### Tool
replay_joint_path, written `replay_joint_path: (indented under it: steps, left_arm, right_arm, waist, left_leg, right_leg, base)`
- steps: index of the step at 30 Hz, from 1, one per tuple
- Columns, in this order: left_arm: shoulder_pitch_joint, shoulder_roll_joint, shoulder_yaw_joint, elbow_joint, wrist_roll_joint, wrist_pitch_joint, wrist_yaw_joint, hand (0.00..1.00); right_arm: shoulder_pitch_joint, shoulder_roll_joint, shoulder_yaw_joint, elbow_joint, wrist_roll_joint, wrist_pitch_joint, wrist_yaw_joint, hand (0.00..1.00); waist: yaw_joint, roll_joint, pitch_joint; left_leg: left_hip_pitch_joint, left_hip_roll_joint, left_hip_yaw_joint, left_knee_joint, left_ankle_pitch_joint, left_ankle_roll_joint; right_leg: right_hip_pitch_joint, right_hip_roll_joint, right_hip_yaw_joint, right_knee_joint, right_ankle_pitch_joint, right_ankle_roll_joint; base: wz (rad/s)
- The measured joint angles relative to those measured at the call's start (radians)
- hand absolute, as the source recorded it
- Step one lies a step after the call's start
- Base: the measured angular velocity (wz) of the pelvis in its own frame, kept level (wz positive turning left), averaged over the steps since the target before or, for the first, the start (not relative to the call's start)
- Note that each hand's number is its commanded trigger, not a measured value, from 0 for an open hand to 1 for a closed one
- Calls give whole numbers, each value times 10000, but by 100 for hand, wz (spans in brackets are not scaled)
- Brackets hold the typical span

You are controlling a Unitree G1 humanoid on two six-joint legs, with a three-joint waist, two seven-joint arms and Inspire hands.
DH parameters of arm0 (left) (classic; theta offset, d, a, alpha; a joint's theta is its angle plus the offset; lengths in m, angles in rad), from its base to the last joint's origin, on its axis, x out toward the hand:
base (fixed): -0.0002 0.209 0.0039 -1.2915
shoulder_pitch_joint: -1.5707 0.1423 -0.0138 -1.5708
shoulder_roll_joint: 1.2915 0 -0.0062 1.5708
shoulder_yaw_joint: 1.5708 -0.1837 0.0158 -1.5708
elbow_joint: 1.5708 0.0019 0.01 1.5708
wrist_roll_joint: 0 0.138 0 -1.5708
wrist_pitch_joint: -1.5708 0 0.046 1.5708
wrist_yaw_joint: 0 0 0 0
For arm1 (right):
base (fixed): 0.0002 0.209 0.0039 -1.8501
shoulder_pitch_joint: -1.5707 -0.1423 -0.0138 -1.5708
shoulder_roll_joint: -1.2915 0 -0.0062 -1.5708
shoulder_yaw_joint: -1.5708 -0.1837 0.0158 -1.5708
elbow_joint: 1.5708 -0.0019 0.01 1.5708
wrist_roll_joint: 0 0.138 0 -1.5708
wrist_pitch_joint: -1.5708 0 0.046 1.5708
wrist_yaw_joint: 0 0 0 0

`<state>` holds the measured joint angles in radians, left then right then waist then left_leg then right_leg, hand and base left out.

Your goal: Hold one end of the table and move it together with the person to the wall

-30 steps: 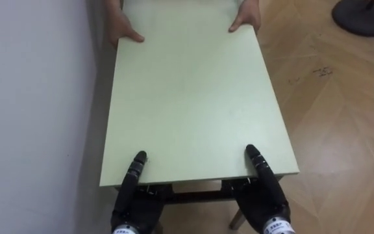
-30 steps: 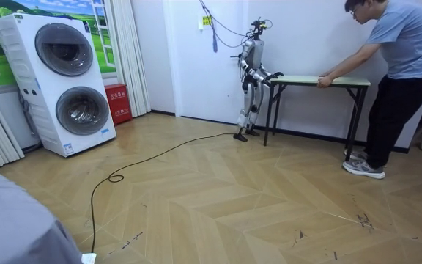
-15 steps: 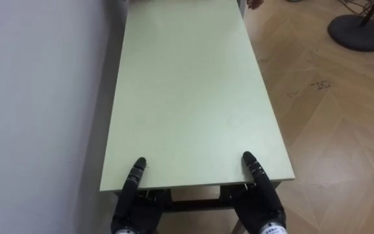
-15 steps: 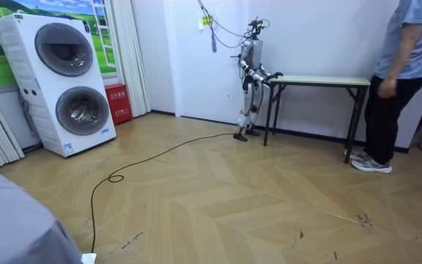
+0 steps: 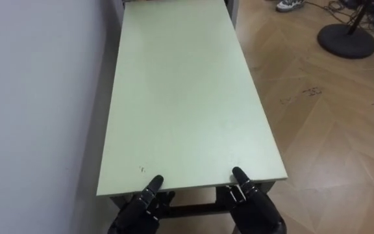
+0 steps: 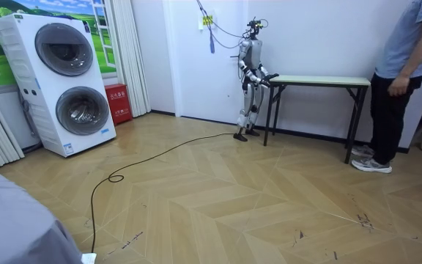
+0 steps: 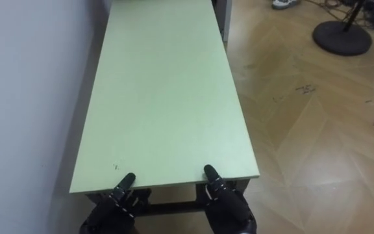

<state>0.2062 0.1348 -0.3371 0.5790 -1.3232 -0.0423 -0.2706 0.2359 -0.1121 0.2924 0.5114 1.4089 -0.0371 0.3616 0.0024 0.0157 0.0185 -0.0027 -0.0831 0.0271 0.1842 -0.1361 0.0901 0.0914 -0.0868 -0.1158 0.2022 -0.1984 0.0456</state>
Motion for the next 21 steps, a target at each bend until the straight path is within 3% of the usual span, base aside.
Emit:
replay_joint_path:
  steps: [11, 16, 21]
  left_arm:
    - [-101, -17, 234, 613, 336, 372, -503, 0]
    - [-240, -28, 439, 1500, 726, 450, -1103, 0]
    - [-264, 4, 491, 2772, 1330, 589, -1030, 0]
  right_arm:
    - [-80, -91, -185, 851, -205, 468, 137, 0]
    - [-89, -107, -396, 1493, -361, 610, 269, 0]
    - [-77, -166, -401, 1660, -490, 665, 333, 0]
  waist:
    - [38, 20, -4]
    - [84, 32, -30]
    - [30, 39, -44]
  left_leg:
    - [101, 6, -19, -15, -19, -19]
    - [119, 15, -16, -21, -19, -21]
    - [128, 19, 9, 25, -20, -21]
  right_leg:
    - [122, 17, 5, -2, 5, -8]
    - [61, 28, 6, -1, 9, -14]
    - [68, 29, 10, -10, 12, -20]
  base:
    - [0]
    - [0]
    - [0]
